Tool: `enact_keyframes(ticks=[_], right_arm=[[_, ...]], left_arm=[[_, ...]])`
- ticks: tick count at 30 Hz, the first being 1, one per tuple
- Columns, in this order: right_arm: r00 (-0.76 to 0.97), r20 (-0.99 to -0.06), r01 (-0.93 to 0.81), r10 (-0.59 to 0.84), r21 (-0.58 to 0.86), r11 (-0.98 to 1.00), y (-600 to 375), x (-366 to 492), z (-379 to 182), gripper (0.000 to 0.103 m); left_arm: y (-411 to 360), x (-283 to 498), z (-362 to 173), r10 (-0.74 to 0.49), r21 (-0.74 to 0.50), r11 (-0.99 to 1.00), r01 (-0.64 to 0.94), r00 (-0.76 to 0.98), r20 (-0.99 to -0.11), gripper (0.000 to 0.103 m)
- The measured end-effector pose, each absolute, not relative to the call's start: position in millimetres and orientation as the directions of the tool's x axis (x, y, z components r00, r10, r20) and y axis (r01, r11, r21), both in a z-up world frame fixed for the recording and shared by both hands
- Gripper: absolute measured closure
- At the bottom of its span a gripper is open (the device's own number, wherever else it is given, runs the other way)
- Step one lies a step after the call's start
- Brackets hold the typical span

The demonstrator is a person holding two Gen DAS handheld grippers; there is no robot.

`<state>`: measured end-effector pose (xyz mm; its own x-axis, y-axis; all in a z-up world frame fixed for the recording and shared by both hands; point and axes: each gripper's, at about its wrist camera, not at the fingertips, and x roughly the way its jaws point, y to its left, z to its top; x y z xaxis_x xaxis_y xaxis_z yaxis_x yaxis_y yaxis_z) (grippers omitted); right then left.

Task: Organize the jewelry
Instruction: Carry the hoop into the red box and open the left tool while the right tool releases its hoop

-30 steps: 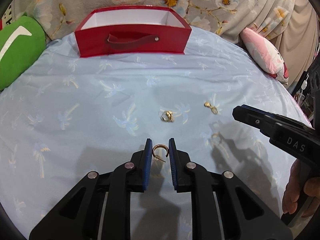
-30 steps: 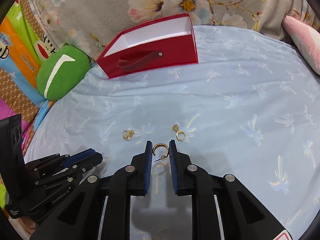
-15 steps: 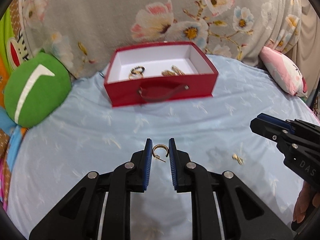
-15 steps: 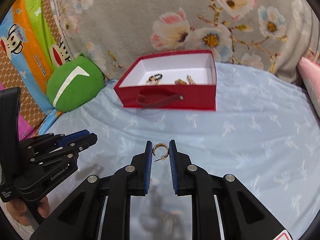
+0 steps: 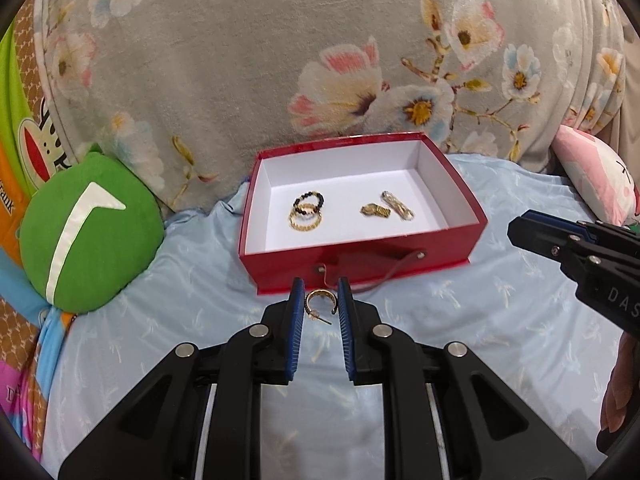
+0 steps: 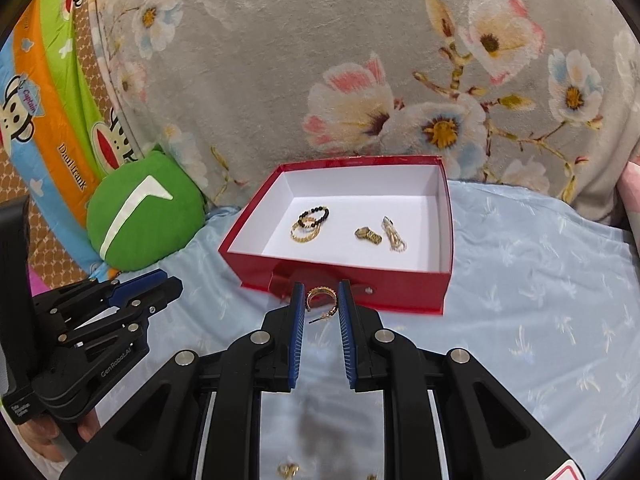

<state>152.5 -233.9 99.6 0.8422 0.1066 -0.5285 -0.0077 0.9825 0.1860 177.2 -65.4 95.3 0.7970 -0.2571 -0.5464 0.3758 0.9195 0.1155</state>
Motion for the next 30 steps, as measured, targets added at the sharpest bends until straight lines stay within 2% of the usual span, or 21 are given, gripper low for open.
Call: enact_keyframes(ticks=[6, 12, 21, 30], right_arm=[[0.836, -0.541, 0.000, 0.093, 0.169, 0.986, -245, 210, 103, 0.087], [0.816, -0.564, 0.008, 0.124, 0.226, 0.974, -267, 286, 104, 0.087], [0.772, -0.628, 0.043, 0.095, 0.201, 0.979, -281, 380, 88, 0.087], [0.719, -0.694, 0.116, 0.044, 0.182, 0.976, -305, 431, 62, 0.087]], left_arm=[[-80, 221, 100, -0.235, 0.139, 0.922, 0.361, 0.808, -0.540, 0.087], [-87, 292, 106, -0.237, 0.103, 0.931, 0.349, 0.797, -0.556, 0.087], [-102, 390, 104, -0.237, 0.072, 0.938, 0.339, 0.780, -0.579, 0.087], [-140, 446, 82, -0.275, 0.015, 0.927, 0.375, 0.704, -0.655, 0.087]])
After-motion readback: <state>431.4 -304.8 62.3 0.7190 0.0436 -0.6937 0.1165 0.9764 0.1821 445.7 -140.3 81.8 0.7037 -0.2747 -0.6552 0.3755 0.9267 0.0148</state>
